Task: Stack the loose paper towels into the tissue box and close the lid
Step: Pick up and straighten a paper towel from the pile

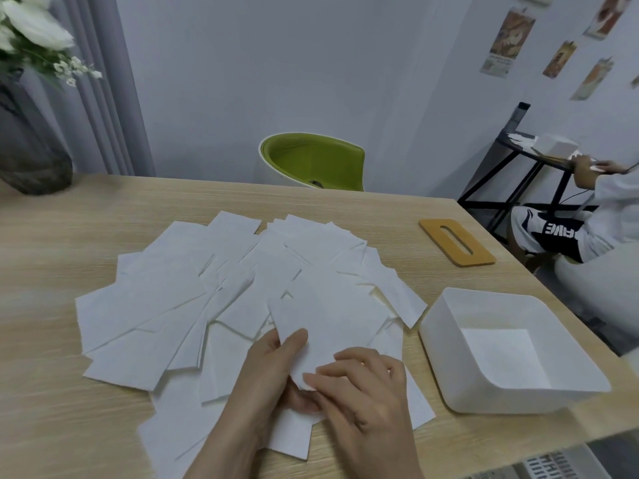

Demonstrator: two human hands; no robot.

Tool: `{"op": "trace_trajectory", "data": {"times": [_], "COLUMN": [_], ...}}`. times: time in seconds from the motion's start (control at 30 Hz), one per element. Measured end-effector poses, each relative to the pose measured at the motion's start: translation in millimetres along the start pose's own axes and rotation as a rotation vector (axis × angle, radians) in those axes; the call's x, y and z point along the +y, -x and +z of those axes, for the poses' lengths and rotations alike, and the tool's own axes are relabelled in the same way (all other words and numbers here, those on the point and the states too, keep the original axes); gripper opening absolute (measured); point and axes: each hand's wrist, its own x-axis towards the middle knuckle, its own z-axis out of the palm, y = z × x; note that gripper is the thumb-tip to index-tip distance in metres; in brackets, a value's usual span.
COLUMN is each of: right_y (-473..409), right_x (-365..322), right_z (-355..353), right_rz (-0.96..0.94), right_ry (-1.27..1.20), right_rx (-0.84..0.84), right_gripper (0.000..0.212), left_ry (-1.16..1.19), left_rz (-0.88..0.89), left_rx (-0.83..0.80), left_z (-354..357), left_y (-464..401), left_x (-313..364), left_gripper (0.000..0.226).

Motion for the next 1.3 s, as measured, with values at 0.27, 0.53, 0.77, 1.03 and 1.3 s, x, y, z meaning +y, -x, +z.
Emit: {"op": "trace_trajectory", "data": {"times": [0.27, 0.53, 0.77, 1.03, 1.3], "right_y": [-12, -50, -61, -57, -37], "right_x": [8, 66, 65, 61, 48], "right_z": [-8, 6, 9, -9, -28], "right_rz": [0.374, 0.673, 0.708, 0.784, 0.95], "right_ry": [-0.263, 0.104, 0.25, 0.004, -0.507], "right_rx": [-0.151, -0.476, -0.435, -0.325, -0.333], "right_gripper": [0.036, 0.06, 0.051, 0.033, 0.027], "left_ry": [-0.133, -0.101, -0.076, -0.015, -0.021], "left_rz": [0.085, 0.08, 0.092, 0.077, 0.039], "left_rx": [0.11, 0.128, 0.135, 0.149, 0.162], "left_z": [-1, -12, -15, -17, -15], "left_y": [0, 5, 9, 3, 4], "left_x": [-2, 4, 5, 4, 2], "left_gripper": [0.025, 0.02, 0.023, 0.022, 0.023]}}
